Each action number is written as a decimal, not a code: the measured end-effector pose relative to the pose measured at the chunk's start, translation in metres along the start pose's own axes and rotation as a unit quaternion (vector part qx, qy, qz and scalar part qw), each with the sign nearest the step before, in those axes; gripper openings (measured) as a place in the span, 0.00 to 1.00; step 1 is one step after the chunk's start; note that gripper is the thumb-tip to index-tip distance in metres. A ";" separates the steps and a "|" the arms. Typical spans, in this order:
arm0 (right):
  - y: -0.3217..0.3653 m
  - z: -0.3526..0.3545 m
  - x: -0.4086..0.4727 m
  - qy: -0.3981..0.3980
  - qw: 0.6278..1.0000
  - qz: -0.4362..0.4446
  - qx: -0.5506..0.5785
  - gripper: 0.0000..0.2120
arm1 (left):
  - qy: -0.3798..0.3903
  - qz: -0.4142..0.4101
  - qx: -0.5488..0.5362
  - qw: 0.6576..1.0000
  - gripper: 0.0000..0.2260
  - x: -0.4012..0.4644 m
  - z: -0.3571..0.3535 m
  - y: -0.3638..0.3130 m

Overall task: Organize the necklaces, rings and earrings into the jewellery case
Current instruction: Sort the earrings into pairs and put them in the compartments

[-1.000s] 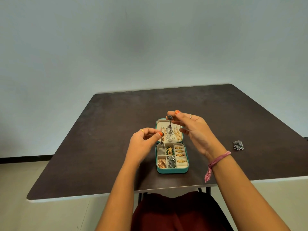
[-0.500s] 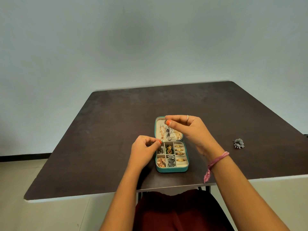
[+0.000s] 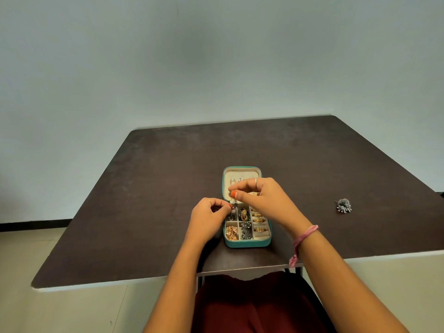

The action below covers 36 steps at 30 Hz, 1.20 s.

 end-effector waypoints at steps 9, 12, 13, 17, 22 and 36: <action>0.002 -0.007 -0.004 0.033 0.999 -0.001 -0.039 0.06 | 0.083 -0.011 0.010 0.996 0.09 -0.004 0.008 -0.013; 0.002 -0.009 -0.005 0.038 0.998 -0.001 -0.040 0.06 | 0.097 0.006 0.028 0.995 0.08 0.002 0.007 -0.012; 0.002 -0.009 -0.005 0.038 0.998 -0.001 -0.043 0.06 | 0.096 0.013 0.034 0.995 0.08 0.003 0.007 -0.012; 0.004 -0.011 -0.005 0.044 0.998 0.004 -0.047 0.06 | 0.059 0.037 0.028 0.997 0.06 0.009 0.008 -0.009; 0.007 -0.013 -0.005 0.049 0.998 0.004 -0.044 0.06 | 0.024 0.077 -0.064 0.995 0.04 0.010 0.010 -0.001; -0.012 -0.015 0.006 0.041 0.985 -0.052 -0.161 0.05 | 0.002 0.101 -0.130 0.986 0.03 0.007 0.011 0.005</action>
Point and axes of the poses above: each hand's wrist, its own x-axis towards the middle knuckle, its own z-axis out of the back of the hand, y = z × x, the point moved 4 cm from there along x, towards the middle knuckle, and after that the axes turned 12 degrees about x, right-handed, at the moved point
